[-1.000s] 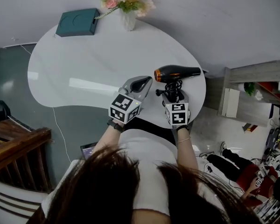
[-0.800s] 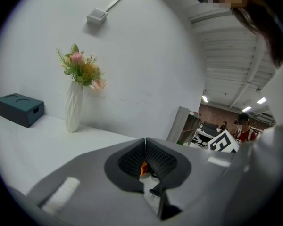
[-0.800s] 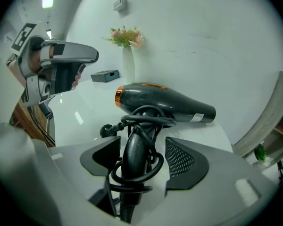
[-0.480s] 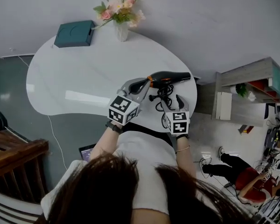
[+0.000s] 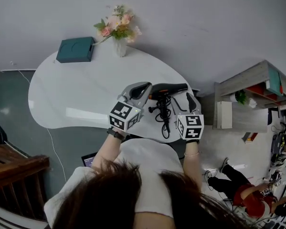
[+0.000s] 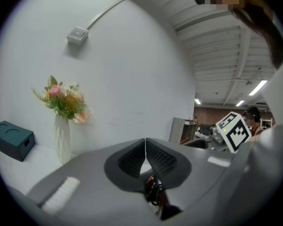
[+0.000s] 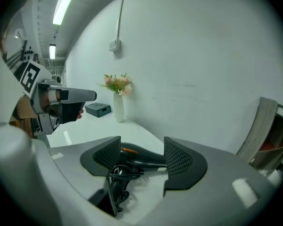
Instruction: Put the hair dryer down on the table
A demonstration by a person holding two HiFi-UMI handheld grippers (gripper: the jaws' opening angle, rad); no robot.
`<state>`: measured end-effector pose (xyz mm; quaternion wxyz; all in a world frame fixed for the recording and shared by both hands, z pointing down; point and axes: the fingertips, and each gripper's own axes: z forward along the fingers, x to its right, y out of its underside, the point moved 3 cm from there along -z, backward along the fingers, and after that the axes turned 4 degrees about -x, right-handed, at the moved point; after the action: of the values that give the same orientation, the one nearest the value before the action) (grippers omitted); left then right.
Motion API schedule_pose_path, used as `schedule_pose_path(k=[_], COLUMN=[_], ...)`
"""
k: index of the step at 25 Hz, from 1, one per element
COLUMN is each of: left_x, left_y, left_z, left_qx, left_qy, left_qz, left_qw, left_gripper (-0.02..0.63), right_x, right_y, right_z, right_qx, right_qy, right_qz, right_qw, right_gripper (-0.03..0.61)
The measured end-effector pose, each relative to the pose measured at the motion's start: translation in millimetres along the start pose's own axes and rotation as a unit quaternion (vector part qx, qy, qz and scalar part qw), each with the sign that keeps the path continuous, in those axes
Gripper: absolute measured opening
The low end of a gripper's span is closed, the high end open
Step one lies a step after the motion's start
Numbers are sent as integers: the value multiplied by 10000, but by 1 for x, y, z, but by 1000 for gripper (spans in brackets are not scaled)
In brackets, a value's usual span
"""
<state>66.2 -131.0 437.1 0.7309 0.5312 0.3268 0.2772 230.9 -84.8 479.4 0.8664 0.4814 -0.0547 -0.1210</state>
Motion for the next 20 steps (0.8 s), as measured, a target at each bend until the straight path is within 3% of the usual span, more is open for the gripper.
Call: schedule_pose_path(k=[11,16,20], left_x=[-17,-15,-14], left_y=[-70,-93,-98], left_z=[-25,-34,-37], left_qx=[591,837,895], left_qy=[-234,-173,-156], left_qz=[364,585,593], left_qw=[9973,9946,9941], left_gripper=[63,63,63], right_x=[-6,-13,-16], right_y=[-98,-115,-119], right_z=[-23,-30,-34], right_qx=[1211,1514,1647], right_qy=[-266,-404,-557], right_qz=[-234,-115,-9], right_qw=[9920,9876,9848], right_gripper=[265,255,211])
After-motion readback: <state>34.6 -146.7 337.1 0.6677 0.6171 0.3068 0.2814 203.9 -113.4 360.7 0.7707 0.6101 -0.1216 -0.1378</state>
